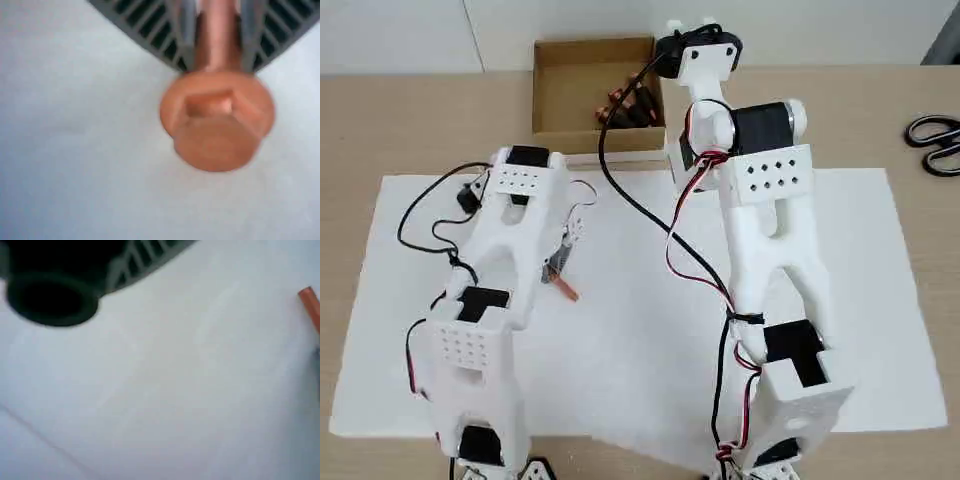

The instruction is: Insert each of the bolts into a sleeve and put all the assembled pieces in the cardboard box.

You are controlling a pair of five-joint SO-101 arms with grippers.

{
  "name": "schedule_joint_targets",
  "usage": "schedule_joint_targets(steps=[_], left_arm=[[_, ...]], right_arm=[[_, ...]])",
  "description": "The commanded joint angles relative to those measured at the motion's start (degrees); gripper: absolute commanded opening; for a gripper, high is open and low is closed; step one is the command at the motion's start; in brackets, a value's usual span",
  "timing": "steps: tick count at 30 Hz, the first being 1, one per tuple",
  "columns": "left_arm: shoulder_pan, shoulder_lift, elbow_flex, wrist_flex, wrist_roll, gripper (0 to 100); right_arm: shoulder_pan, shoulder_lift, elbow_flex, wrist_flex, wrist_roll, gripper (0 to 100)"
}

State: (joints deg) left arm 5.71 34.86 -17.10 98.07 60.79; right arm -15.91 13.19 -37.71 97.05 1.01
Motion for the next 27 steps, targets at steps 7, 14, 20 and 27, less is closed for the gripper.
schedule_joint_targets(steps=[7, 14, 20, 27], left_arm=[[5.4, -11.4, -9.0, 2.3, -33.8, 1], [2.3, -13.4, -6.5, 2.4, -60.0, 1], [2.0, -10.7, 3.7, -1.8, -65.8, 1], [2.0, -8.9, 4.4, -6.0, -64.0, 8]], right_arm=[[0.7, -4.0, -0.6, -0.9, 0.2, 0.3], [0.7, -4.0, -0.6, -0.9, 0.2, 0.3], [0.7, -4.0, -0.6, -0.9, 0.2, 0.3], [0.7, -4.0, -0.6, -0.9, 0.2, 0.3]])
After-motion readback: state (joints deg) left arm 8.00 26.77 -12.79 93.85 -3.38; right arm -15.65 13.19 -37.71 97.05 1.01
